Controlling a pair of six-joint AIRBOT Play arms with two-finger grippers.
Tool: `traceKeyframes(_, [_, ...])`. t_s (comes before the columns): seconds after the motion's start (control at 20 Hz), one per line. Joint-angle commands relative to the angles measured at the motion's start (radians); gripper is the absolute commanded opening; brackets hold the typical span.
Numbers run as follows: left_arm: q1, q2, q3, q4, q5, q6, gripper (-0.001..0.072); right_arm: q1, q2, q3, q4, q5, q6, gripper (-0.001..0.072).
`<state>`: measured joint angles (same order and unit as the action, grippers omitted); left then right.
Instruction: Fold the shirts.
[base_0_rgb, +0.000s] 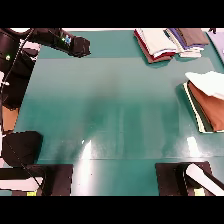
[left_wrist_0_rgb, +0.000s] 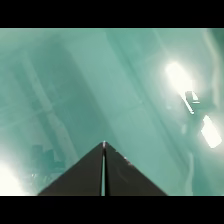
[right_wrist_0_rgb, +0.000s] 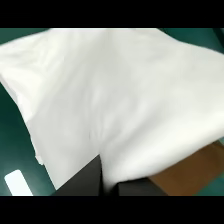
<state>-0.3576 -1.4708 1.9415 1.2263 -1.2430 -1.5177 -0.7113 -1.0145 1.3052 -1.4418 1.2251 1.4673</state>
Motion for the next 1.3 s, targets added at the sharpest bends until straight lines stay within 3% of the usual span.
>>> traceKeyframes(0.0, [0.0,0.0,0.0,0.0,-0.007,0.02,0.0028,-0.089,0.103,-0.173,-0.052,0.014,0.017,0.0021])
traceKeyframes(0.05, [0.0,0.0,0.0,0.0,-0.007,0.031,0.0028,-0.117,0.117,-0.206,-0.052,0.006,0.016,0.0098])
traceKeyframes(0.15, [0.0,0.0,0.0,0.0,-0.007,0.034,0.0029,-0.173,0.131,-0.264,-0.052,-0.022,0.016,0.0502])
traceKeyframes(0.2, [0.0,0.0,0.0,0.0,-0.008,0.034,0.0028,-0.202,0.131,-0.268,-0.052,-0.02,0.017,0.06])
traceKeyframes(0.25, [0.0,0.0,0.0,0.0,-0.008,0.034,0.0029,-0.224,0.131,-0.256,-0.043,-0.015,0.017,0.0601])
traceKeyframes(0.35, [0.0,0.0,0.0,0.0,-0.007,0.034,0.0029,-0.24,0.131,-0.187,0.042,0.002,0.017,0.0593])
traceKeyframes(0.45, [0.0,0.0,0.0,0.0,-0.006,0.034,0.0029,-0.214,0.131,-0.109,0.226,0.015,0.016,0.0593])
traceKeyframes(0.6, [0.0,0.0,0.0,0.001,-0.008,0.033,0.0029,-0.04,0.131,-0.032,0.44,0.021,0.003,0.0593])
traceKeyframes(0.9, [0.0,0.0,0.0,0.0,0.018,0.033,0.0029,0.528,0.115,-0.008,0.399,-0.053,-0.003,0.0576])
traceKeyframes(0.95, [0.0,0.0,0.0,0.0,0.031,0.033,0.0029,0.616,0.105,-0.008,0.376,-0.07,-0.003,0.0478])
traceKeyframes(1.1, [0.0,0.0,0.0,0.0,0.062,0.033,0.0029,0.82,0.072,-0.008,0.311,-0.106,-0.003,0.0014])
traceKeyframes(1.25, [0.0,0.0,0.0,0.0,0.1,0.033,0.0029,0.951,0.041,-0.008,0.24,-0.149,-0.003,0.0018])
